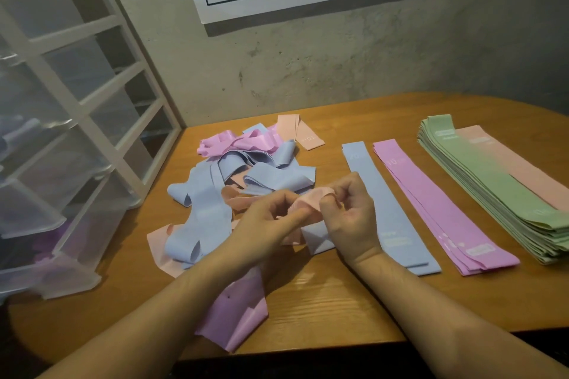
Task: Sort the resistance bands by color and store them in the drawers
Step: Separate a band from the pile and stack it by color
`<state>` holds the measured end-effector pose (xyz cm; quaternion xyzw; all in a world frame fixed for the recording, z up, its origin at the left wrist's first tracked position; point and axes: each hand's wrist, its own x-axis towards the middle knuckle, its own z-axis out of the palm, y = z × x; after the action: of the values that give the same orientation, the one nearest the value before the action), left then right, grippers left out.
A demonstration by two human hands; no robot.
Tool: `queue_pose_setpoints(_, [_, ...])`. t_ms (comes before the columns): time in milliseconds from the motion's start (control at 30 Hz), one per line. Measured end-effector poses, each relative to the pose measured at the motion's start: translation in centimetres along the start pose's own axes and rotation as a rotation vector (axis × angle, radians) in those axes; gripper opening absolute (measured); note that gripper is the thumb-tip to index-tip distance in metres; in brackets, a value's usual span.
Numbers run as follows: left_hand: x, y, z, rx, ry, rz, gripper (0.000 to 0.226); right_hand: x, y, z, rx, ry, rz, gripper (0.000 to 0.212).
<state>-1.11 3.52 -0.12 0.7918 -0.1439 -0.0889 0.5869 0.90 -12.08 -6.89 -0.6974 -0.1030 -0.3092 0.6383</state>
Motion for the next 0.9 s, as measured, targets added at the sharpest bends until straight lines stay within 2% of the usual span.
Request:
queue_pose_setpoints(100, [0.3,0.4,-0.9,-0.074,0.063,-0.056,0.012,0.3,-0.2,0.0,0.071,-0.015,0.093,0.021])
queue_pose_setpoints(200, [0.4,1.1,-1.7,-0.087,0.090,-0.081,0.018,0.1,-0.9,0.1,0.092,-0.165,0.195,0.028])
queue_pose_setpoints(300, [0.2,1.8,-2.0,-0.120,0.100,-0.073,0.015,-0.1,-1.1,0.1,0.084,-0.243,0.211,0.030])
queue_pose_setpoints(433, [-0.1,2.5,-2.1,-0.145,0.120,-0.072,0.022,-0.2,-1.2,0.0,0.161,-0.240,0.273,0.025])
queue_pose_setpoints(600, [-0.7,3.3,-1.8,-0.158,0.100,-0.115,0.014,0.8,-3.1,-0.2,0.278,-0.200,0.359,0.022])
queue_pose_setpoints(733, [-1.0,4.1,-1.6,-0.353,0.087,-0.128,0.020,1.5,-5.0,0.0,0.597,-0.235,0.512,0.016])
queue_pose_setpoints(900, [-1.4,5.5,-1.8,-0.559,0.129,-0.122,0.031,2.1,-6.3,0.2,0.564,-0.343,0.498,0.016])
